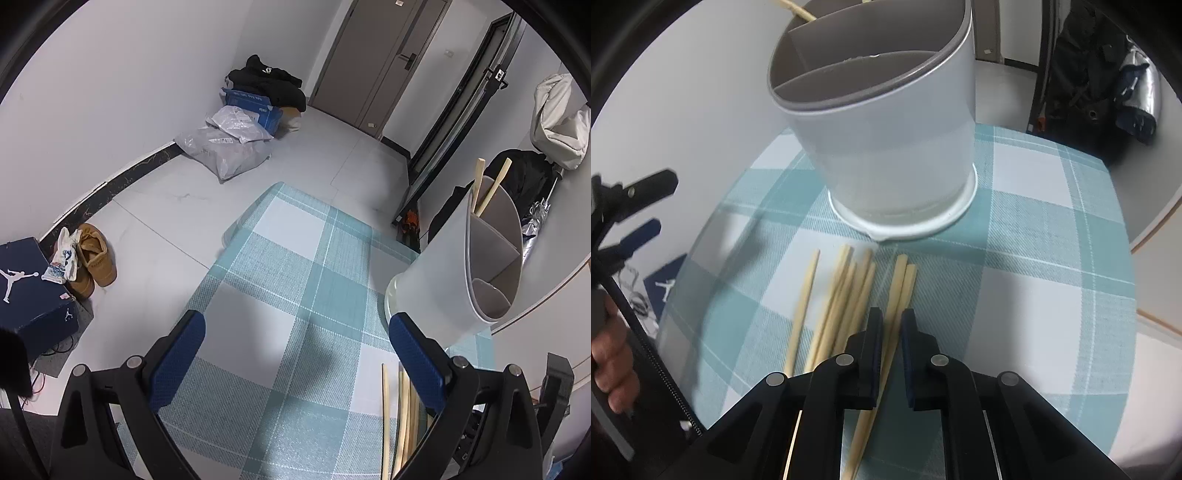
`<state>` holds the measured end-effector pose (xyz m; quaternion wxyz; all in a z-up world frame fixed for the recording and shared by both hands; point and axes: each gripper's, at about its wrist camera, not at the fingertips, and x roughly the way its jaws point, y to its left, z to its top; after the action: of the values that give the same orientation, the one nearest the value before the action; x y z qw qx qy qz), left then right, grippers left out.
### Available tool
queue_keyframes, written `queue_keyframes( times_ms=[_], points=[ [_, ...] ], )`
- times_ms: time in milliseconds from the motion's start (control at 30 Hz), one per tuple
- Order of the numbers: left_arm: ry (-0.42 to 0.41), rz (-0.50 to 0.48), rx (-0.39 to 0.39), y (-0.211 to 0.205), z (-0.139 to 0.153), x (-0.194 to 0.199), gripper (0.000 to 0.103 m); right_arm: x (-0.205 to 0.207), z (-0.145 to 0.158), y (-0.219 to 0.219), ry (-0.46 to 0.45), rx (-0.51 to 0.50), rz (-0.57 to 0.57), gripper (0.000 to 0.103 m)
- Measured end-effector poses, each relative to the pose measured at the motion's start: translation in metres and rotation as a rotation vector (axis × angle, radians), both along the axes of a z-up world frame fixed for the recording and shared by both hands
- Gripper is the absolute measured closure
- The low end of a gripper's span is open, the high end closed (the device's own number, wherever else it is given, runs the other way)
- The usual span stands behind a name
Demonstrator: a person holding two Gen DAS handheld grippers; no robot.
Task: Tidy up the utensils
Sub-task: 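Lower the right gripper onto the remaining chopsticks and close on them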
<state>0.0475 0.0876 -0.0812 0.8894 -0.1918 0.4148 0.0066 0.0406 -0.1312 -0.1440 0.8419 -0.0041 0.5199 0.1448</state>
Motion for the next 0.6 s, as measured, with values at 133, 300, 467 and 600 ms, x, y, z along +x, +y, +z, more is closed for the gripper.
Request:
queue_keyframes(
  times_ms=[133, 300, 467, 600],
  points=[
    [0.009, -0.001, -0.003, -0.001, -0.001, 0.001, 0.005, -0.004, -0.001, -0.004, 0.028, 0.018, 0.011, 0.094],
    [0.006, -0.004, -0.001, -0.001, 0.000, 0.001, 0.005, 0.000, 0.004, -0.015, -0.005, 0.035, -0.006, 0.091],
    [0.007, -0.003, 0.000, -0.002, -0.001, 0.001, 0.005, 0.015, -0.004, -0.015, 0.028, -0.010, -0.014, 0.090],
    [0.014, 0.004, -0.009, 0.002, -0.003, 0.000, 0.005, 0.017, -0.002, -0.008, 0.030, -0.030, 0.007, 0.090]
  ],
)
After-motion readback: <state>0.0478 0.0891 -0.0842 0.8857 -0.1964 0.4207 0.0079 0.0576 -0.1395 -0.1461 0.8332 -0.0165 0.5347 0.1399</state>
